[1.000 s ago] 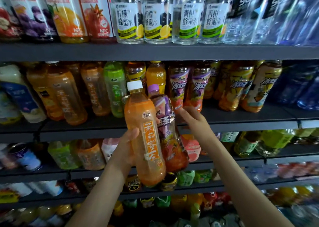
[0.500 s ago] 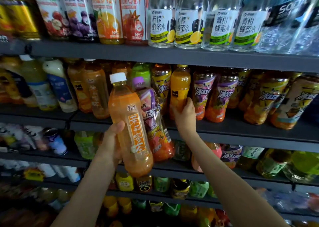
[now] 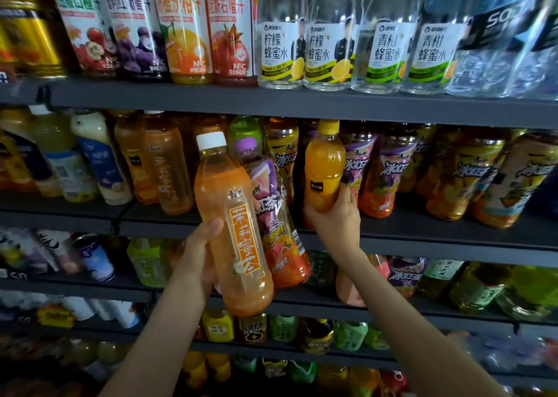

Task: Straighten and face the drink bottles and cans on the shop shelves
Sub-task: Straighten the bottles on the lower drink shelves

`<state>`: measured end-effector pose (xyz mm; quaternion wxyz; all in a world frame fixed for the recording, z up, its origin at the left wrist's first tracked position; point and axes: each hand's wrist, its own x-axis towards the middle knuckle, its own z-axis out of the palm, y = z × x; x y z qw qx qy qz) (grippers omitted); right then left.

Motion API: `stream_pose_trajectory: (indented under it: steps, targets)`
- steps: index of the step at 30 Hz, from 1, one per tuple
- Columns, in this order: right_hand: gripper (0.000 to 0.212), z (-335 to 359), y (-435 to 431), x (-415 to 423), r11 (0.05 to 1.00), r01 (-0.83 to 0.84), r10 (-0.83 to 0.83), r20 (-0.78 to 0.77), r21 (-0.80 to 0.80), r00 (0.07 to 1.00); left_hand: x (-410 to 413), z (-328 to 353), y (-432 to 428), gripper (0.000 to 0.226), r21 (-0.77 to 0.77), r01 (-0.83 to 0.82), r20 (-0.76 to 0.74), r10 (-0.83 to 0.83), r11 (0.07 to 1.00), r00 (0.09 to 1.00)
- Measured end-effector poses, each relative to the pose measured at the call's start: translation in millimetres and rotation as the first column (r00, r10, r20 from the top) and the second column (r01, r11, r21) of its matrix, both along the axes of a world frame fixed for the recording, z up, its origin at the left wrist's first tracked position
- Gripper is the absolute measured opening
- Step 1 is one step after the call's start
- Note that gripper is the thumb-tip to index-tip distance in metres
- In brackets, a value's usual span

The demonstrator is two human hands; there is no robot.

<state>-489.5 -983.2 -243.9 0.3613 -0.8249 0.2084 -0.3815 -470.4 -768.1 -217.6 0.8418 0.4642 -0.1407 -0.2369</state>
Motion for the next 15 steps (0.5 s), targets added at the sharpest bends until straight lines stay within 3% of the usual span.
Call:
stream_pose_trajectory:
  steps: [4,10,15]
  targets:
    - [0.062,-4,-17,-33,0.999,0.045,-0.045,0.041,-0.004,0.998,-6,-1,-17,0.068,-0.063,0.154,0.019,-0.153,0.986,0.988]
    - [0.057,-3,-59,-77,0.976,0.191,-0.199,0.069,0.106,0.978,-16,-5,-51,0.061,-0.148,0.282,0.04,-0.279,0.948,0.96]
    - [0.064,-4,-95,-102,0.945,0.288,-0.302,0.073,0.156,0.95,-32,-1,-76,0.063,-0.122,0.313,0.055,-0.308,0.942,0.95]
